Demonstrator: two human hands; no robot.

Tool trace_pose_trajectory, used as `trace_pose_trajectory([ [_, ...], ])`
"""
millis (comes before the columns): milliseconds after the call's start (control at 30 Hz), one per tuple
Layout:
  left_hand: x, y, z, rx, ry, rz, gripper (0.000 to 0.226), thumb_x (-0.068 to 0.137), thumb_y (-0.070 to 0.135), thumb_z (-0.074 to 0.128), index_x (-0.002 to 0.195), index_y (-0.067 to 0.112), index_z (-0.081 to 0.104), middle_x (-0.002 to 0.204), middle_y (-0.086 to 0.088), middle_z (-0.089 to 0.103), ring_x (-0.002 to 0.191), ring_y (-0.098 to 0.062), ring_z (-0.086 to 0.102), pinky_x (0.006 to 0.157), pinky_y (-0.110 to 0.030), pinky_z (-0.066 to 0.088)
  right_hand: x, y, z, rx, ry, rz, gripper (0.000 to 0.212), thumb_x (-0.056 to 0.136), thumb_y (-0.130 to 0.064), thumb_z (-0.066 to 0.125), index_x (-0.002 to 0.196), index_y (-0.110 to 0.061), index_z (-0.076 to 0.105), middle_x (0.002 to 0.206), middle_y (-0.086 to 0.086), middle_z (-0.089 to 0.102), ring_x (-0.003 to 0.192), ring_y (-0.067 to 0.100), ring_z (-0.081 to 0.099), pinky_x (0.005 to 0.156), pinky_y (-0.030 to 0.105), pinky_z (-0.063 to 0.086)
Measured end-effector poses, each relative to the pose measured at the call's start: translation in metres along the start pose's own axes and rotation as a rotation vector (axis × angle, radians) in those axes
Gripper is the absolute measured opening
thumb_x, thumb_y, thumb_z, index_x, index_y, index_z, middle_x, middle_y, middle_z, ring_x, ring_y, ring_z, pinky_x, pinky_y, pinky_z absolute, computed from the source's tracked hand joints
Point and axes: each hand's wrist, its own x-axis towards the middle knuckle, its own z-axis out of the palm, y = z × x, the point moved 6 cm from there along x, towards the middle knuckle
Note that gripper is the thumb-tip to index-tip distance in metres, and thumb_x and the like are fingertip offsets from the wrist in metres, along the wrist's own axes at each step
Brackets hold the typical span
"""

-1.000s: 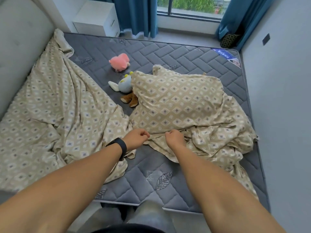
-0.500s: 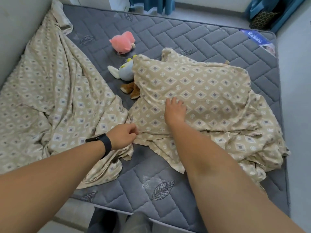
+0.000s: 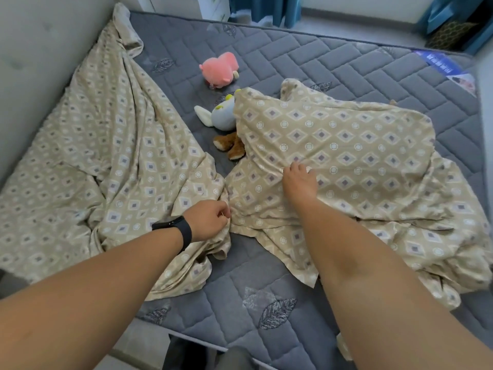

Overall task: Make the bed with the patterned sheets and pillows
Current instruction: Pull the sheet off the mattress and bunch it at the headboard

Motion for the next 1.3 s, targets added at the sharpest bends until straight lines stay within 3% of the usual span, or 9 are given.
trace_pose_trajectory([
  [400,-0.098,0.045,-0.083,-0.094,0.105,-0.026,0.030,0.099,0.036,0.057,0.124,0.019,0.060,0.118,-0.004,0.064,0.102,-0.021,0.061,0.085,-0.031,0.049,-0.103,0.043,-0.139,0.603,0.160,0.256,0.014,0.097,-0.009,0.040,0.107,-0.015,0.048,0.111,0.009,0.051,0.085,0.032,0.055,0.074,0.042,0.047],
  [700,-0.133,0.044,-0.019,-0.926,-0.170,-0.355,0.118,0.048,0.096,0.066,0.147,0.037,0.038,0.142,-0.006,0.054,0.118,-0.034,0.061,0.080,-0.048,0.058,-0.245,-0.030,-0.189,1.032,0.281,0.278,0.027,0.085,0.004,0.037,0.077,-0.022,0.039,0.086,0.000,0.047,0.069,0.016,0.042,0.061,0.032,0.033],
  [800,-0.127,0.041,-0.007,-1.006,0.043,-0.387,0.158,0.040,0.078,0.087,0.159,0.026,-0.002,0.160,-0.007,0.031,0.134,-0.035,0.049,0.104,-0.053,0.048,-0.280,-0.044,-0.173,1.058,0.260,0.336,0.027,0.092,0.001,0.039,0.077,-0.022,0.039,0.086,-0.001,0.046,0.070,0.017,0.042,0.060,0.031,0.031],
  [967,-0.159,0.078,-0.021,-0.792,0.152,-0.202,0.103,0.083,0.014,0.070,0.156,0.020,-0.002,0.155,-0.011,0.035,0.133,-0.036,0.046,0.109,-0.051,0.045,-0.313,-0.047,-0.147,1.100,0.178,0.314,0.022,0.099,-0.012,0.045,0.079,-0.020,0.041,0.089,0.001,0.050,0.076,0.018,0.045,0.064,0.034,0.034],
  [1033,-0.163,0.094,-0.025,-0.807,0.125,-0.119,0.096,0.088,0.010,0.065,0.157,0.019,-0.002,0.155,-0.009,0.035,0.133,-0.035,0.046,0.110,-0.051,0.043,-0.321,-0.032,-0.125,1.278,0.209,0.580,0.014,0.100,-0.027,0.053,0.088,-0.020,0.051,0.108,0.006,0.054,0.090,0.024,0.054,0.071,0.033,0.041],
  [1100,-0.166,0.102,-0.026,-0.830,0.099,-0.097,0.096,0.093,0.007,0.062,0.158,0.020,-0.008,0.159,-0.007,0.028,0.137,-0.036,0.043,0.110,-0.050,0.043,-0.332,-0.017,-0.071,1.538,0.059,1.030,0.062,0.083,-0.057,0.070,0.126,-0.015,0.053,0.137,0.015,0.046,0.115,0.036,0.055,0.092,0.045,0.049],
  [1167,-0.170,0.098,-0.031,-0.857,0.072,-0.090,0.098,0.094,0.008,0.061,0.159,0.023,-0.011,0.160,-0.006,0.027,0.136,-0.038,0.044,0.105,-0.050,0.047,-0.333,-0.026,-0.026,1.907,-0.261,1.182,0.114,0.059,-0.082,0.075,0.148,-0.018,0.041,0.147,0.014,0.048,0.125,0.042,0.054,0.090,0.063,0.048],
  [1233,-0.170,0.083,-0.037,-0.856,0.037,-0.058,0.107,0.091,0.014,0.067,0.158,0.030,-0.015,0.161,-0.004,0.028,0.135,-0.038,0.046,0.104,-0.052,0.048,-0.332,-0.045,-0.053,2.213,-0.437,1.072,0.080,0.075,-0.073,0.073,0.132,-0.018,0.060,0.129,0.017,0.064,0.111,0.040,0.065,0.074,0.062,0.056],
  [1300,-0.167,0.064,-0.046,-0.828,0.026,-0.006,0.115,0.088,0.019,0.072,0.157,0.035,-0.019,0.162,-0.003,0.028,0.138,-0.035,0.043,0.109,-0.055,0.044,-0.324,-0.046,-0.081,2.315,-0.358,1.059,0.041,0.092,-0.047,0.070,0.116,-0.014,0.065,0.109,0.016,0.070,0.091,0.036,0.068,0.052,0.050,0.058],
])
